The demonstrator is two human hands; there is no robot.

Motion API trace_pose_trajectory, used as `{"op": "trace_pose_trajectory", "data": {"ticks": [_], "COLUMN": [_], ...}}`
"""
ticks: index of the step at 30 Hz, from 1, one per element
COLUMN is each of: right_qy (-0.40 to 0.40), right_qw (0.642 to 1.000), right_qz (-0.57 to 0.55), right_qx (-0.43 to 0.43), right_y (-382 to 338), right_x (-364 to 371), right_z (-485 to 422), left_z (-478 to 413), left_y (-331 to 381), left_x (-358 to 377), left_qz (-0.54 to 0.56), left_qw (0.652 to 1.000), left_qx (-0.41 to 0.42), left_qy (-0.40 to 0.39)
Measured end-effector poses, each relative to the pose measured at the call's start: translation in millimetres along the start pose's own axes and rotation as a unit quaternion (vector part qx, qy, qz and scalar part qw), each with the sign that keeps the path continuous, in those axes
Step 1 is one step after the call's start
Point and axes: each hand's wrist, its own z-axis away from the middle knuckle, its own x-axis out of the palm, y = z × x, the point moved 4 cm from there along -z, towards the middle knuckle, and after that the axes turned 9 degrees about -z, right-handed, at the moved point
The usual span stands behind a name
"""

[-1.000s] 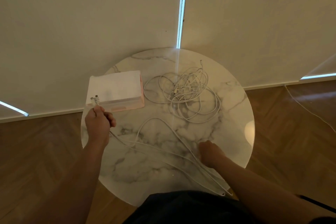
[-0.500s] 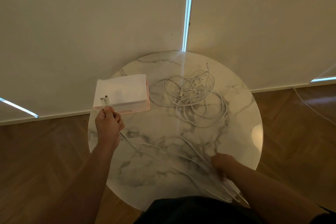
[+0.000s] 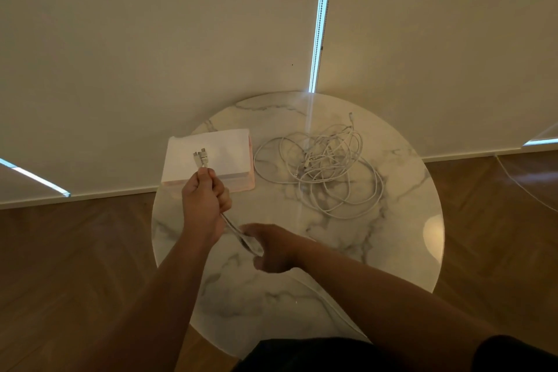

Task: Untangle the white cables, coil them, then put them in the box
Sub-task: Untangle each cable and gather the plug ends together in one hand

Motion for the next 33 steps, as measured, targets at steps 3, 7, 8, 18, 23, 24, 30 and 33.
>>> {"op": "trace_pose_trajectory", "data": {"ticks": [3,7,8,18,23,24,30,33], "right_qy": [-0.016,-0.039,-0.042,-0.081,-0.069,-0.067,-0.125,-0.152], "right_qw": [1.0,0.994,0.992,0.96,0.941,0.942,0.931,0.935], "right_qz": [-0.022,-0.029,-0.03,0.074,0.188,0.195,0.206,0.178], "right_qx": [0.011,0.099,0.116,0.258,0.273,0.264,0.275,0.265], "right_y": [10,49,58,159,165,163,166,167], "right_x": [9,7,5,8,-6,-7,0,-5], "right_z": [2,23,31,105,110,108,107,99], "left_z": [-2,-11,-14,-33,-29,-27,-25,-26], "left_y": [2,4,4,-19,-36,-37,-46,-51], "left_x": [-3,-18,-23,-51,-50,-50,-46,-49], "left_qz": [0.01,0.009,0.009,-0.003,0.004,0.002,-0.002,-0.009], "left_qw": [1.0,0.999,0.999,0.995,0.994,0.994,0.993,0.992], "left_qx": [-0.002,-0.003,-0.004,-0.032,-0.051,-0.052,-0.072,-0.084], "left_qy": [0.008,0.034,0.042,0.097,0.099,0.097,0.092,0.09]}}
